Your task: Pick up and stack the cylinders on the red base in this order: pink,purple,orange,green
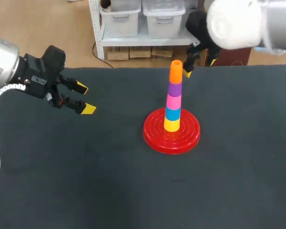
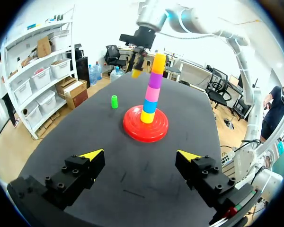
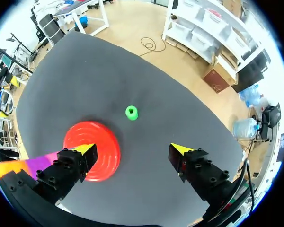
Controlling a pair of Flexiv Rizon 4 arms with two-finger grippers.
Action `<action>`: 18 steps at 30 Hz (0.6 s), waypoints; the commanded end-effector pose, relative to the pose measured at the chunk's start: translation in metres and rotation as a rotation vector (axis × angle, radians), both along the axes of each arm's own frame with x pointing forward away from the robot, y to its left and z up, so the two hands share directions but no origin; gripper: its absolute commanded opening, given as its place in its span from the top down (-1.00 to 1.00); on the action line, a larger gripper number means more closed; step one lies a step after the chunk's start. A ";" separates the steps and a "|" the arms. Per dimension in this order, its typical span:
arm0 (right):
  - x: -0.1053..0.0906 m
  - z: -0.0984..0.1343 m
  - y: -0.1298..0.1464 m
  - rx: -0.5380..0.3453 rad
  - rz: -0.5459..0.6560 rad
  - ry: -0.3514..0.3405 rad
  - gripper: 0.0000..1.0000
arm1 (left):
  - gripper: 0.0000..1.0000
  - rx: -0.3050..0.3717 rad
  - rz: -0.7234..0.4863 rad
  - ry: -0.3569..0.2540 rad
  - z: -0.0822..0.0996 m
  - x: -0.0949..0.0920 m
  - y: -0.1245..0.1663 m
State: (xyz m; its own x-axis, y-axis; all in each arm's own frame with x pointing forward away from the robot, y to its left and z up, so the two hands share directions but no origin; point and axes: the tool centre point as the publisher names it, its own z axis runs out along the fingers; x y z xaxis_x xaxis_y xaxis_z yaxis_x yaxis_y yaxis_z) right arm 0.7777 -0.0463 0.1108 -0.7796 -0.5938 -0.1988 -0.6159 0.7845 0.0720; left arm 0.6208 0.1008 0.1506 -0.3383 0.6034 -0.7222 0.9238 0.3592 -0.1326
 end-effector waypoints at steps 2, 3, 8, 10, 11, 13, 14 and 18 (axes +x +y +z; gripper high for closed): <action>0.036 -0.030 0.013 -0.053 0.007 0.096 -1.00 | -1.00 0.000 0.000 -0.001 -0.001 0.001 0.000; 0.039 -0.033 0.014 -0.058 0.008 0.099 -1.00 | -1.00 0.000 0.000 -0.001 -0.001 0.001 0.000; 0.053 -0.044 0.022 -0.076 0.015 0.116 -1.00 | -1.00 0.000 0.000 -0.001 -0.001 0.001 0.000; 0.058 -0.049 0.025 -0.075 0.015 0.125 -1.00 | -1.00 0.000 0.000 -0.001 -0.001 0.001 0.000; 0.060 -0.052 0.028 -0.083 0.021 0.135 -1.00 | -1.00 0.000 0.000 -0.001 -0.001 0.001 0.000; 0.064 -0.057 0.032 -0.085 0.026 0.148 -1.00 | -1.00 0.000 0.000 -0.001 -0.001 0.001 0.000; 0.065 -0.059 0.033 -0.086 0.030 0.153 -1.00 | -1.00 0.000 0.000 -0.001 -0.001 0.001 0.000; 0.065 -0.066 0.041 -0.113 0.050 0.165 -1.00 | -1.00 0.000 0.000 -0.001 -0.001 0.001 0.000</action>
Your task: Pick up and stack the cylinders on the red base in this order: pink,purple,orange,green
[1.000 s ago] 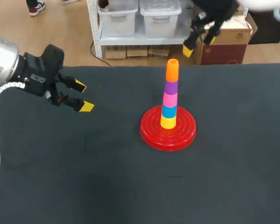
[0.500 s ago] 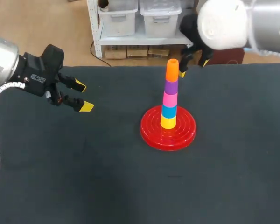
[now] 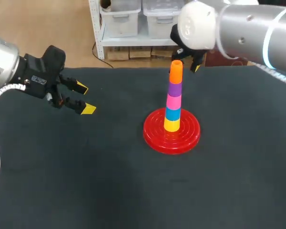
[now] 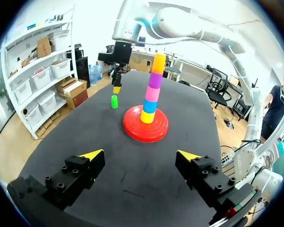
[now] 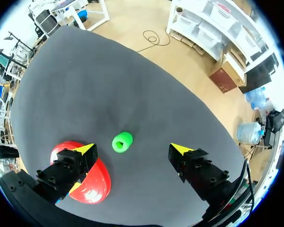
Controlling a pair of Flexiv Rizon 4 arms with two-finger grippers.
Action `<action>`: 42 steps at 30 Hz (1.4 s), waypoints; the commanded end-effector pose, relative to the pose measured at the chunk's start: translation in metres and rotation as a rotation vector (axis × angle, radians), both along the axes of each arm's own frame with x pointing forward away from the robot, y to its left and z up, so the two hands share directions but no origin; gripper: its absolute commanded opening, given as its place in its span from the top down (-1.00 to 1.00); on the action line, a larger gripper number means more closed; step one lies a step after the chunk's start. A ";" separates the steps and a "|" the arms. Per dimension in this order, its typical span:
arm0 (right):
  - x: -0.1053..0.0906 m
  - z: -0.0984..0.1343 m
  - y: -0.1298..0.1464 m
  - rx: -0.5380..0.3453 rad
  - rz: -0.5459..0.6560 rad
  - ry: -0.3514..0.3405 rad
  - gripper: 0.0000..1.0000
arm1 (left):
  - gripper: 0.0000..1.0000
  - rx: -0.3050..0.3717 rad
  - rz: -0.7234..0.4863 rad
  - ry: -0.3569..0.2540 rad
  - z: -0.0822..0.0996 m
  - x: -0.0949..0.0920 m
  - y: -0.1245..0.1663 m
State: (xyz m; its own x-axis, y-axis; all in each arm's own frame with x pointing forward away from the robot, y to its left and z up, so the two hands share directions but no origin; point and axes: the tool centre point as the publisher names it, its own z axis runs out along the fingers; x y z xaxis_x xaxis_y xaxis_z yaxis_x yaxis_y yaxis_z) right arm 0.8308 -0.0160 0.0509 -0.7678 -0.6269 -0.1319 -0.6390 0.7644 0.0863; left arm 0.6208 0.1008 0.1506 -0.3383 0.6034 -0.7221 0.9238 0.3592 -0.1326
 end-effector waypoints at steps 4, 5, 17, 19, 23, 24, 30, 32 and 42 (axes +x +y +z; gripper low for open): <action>0.011 -0.010 0.016 -0.097 0.025 0.112 -1.00 | -1.00 0.000 0.000 -0.001 -0.001 0.001 0.000; 0.011 -0.011 0.017 -0.097 0.028 0.114 -1.00 | -1.00 0.000 0.000 -0.001 -0.001 0.001 0.000; 0.004 -0.024 0.019 -0.137 0.034 0.137 -0.74 | -1.00 0.000 0.000 -0.001 -0.001 0.001 0.000; 0.004 -0.025 0.018 -0.142 0.035 0.138 -0.66 | -1.00 0.000 0.000 -0.001 -0.001 0.001 0.000; 0.002 -0.027 0.018 -0.147 0.035 0.137 -0.49 | -1.00 0.000 0.000 -0.001 -0.001 0.001 0.000; 0.002 -0.028 0.018 -0.151 0.036 0.137 -0.44 | -1.00 0.000 0.000 -0.001 -0.001 0.001 0.000; 0.001 -0.031 0.020 -0.158 0.036 0.140 -0.33 | -1.00 0.000 0.000 -0.001 -0.001 0.001 0.000; 0.001 -0.032 0.020 -0.159 0.035 0.140 -0.33 | -1.00 0.000 0.000 -0.001 -0.001 0.001 0.000; 0.005 -0.031 0.020 -0.157 0.034 0.136 0.00 | -1.00 0.000 0.000 -0.001 -0.001 0.001 0.000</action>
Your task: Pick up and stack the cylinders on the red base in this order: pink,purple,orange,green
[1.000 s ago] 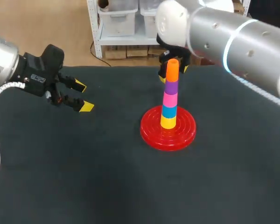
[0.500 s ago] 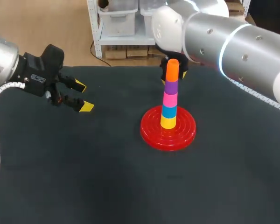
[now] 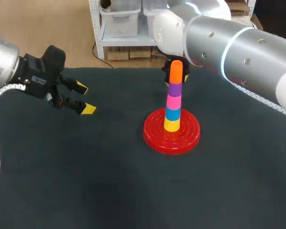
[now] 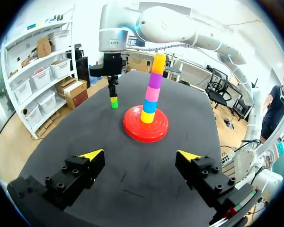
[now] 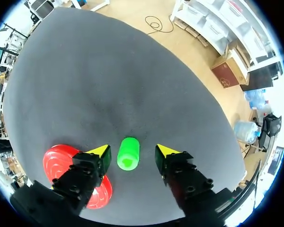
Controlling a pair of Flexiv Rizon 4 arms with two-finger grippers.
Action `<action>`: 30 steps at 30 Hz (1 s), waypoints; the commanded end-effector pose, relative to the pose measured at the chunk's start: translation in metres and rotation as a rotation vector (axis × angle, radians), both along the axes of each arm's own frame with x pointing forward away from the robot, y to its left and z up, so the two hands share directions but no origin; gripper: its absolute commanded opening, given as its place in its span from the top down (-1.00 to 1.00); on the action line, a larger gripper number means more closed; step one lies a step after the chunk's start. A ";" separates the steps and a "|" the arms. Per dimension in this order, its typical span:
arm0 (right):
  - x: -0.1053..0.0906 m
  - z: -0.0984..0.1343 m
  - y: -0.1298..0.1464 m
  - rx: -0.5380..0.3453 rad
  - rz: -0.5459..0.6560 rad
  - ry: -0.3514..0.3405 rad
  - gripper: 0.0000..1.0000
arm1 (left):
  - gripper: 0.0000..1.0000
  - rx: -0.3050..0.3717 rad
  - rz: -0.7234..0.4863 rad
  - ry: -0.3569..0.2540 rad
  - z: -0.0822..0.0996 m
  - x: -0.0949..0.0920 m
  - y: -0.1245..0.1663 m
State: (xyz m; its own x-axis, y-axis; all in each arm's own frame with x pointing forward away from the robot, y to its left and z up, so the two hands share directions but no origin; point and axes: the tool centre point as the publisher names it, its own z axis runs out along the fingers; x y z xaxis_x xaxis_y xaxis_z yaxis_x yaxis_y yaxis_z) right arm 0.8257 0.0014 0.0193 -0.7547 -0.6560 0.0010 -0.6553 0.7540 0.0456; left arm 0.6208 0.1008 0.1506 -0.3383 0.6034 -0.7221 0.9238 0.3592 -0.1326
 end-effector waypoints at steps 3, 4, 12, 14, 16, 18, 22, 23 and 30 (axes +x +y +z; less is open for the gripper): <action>0.010 0.000 0.003 -0.040 0.004 0.062 0.04 | -1.00 0.000 0.000 -0.001 -0.001 0.001 0.000; 0.010 0.000 0.003 -0.040 0.004 0.062 0.04 | -1.00 0.000 0.000 -0.001 -0.001 0.001 0.000; 0.009 -0.004 0.002 -0.044 0.003 0.068 0.03 | -1.00 0.000 0.000 -0.001 -0.001 0.001 0.000; 0.009 -0.004 0.002 -0.045 0.004 0.070 0.04 | -1.00 0.000 0.000 -0.001 -0.001 0.001 0.000; 0.009 -0.005 0.001 -0.045 0.004 0.070 0.04 | -1.00 0.000 0.000 -0.001 -0.001 0.001 0.000; 0.009 -0.005 0.001 -0.046 0.006 0.071 0.17 | -1.00 0.000 0.000 -0.001 -0.001 0.001 0.000; 0.008 -0.005 0.001 -0.045 0.007 0.069 1.00 | -1.00 0.000 0.000 -0.001 -0.001 0.001 0.000; 0.007 -0.006 0.001 -0.044 0.007 0.068 1.00 | -1.00 0.000 0.000 -0.001 -0.001 0.001 0.000; -0.001 0.012 0.003 -0.002 0.014 0.029 1.00 | -1.00 0.000 0.000 -0.001 -0.001 0.001 0.000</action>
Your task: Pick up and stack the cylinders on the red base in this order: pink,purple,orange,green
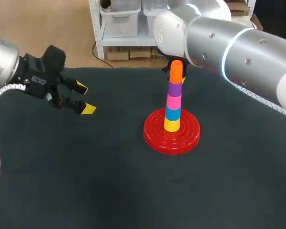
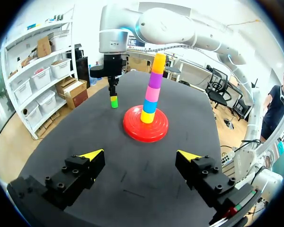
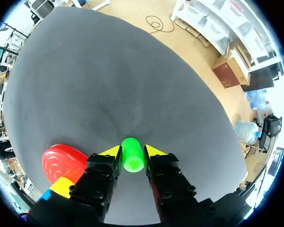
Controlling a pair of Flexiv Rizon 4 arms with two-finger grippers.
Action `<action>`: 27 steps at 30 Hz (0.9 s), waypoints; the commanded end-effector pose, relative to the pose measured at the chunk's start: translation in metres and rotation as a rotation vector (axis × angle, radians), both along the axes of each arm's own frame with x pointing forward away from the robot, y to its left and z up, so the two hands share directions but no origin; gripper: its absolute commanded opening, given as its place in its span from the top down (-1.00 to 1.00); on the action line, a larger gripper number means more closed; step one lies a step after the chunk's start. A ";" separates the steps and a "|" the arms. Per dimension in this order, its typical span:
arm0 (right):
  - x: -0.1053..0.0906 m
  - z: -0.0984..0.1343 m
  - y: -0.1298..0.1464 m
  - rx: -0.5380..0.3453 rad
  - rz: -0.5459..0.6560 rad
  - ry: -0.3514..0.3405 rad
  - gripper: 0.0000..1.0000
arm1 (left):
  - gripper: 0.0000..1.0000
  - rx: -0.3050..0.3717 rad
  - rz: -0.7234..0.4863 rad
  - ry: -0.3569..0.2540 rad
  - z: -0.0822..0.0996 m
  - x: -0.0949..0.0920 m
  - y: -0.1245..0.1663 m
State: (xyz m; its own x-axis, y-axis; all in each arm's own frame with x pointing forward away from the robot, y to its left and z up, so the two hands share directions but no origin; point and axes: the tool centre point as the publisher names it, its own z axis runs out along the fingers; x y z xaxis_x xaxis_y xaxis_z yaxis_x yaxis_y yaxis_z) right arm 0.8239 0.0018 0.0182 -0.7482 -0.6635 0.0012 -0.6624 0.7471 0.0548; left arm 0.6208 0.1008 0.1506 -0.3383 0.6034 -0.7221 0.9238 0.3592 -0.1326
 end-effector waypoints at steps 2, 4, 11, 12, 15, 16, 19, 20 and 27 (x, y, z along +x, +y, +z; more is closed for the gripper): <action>-0.003 0.024 0.002 0.011 0.003 0.005 1.00 | -1.00 0.000 0.000 -0.001 -0.001 0.001 0.000; -0.008 0.038 0.002 0.021 0.014 -0.018 1.00 | -1.00 0.000 0.000 -0.001 -0.001 0.001 0.000; -0.035 0.112 -0.006 0.087 0.063 -0.136 1.00 | -1.00 0.000 0.000 -0.001 -0.001 0.001 0.000; -0.039 0.123 -0.007 0.075 0.083 -0.166 1.00 | -1.00 0.000 0.000 -0.001 -0.001 0.001 0.000; -0.054 0.153 -0.013 0.077 0.127 -0.214 1.00 | -1.00 0.000 0.000 -0.001 -0.001 0.001 0.000; -0.059 0.162 -0.015 0.075 0.142 -0.224 1.00 | -1.00 0.000 0.000 -0.001 -0.001 0.001 0.000; -0.080 0.187 -0.017 0.087 0.193 -0.251 1.00 | -1.00 0.000 0.000 -0.001 -0.001 0.001 0.000; -0.088 0.194 -0.017 0.088 0.212 -0.259 1.00 | -1.00 0.000 0.000 -0.001 -0.001 0.001 0.000; -0.138 0.231 -0.022 0.084 0.284 -0.322 1.00 | -1.00 0.000 0.000 -0.001 -0.001 0.001 0.000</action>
State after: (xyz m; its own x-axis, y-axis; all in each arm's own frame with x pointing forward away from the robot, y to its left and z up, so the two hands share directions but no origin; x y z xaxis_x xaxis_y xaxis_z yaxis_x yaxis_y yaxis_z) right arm 0.7504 0.0105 0.2377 -0.5254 -0.8498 0.0414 -0.8505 0.5260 0.0029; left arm 0.6208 0.1008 0.1506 -0.3383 0.6034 -0.7221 0.9238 0.3593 -0.1326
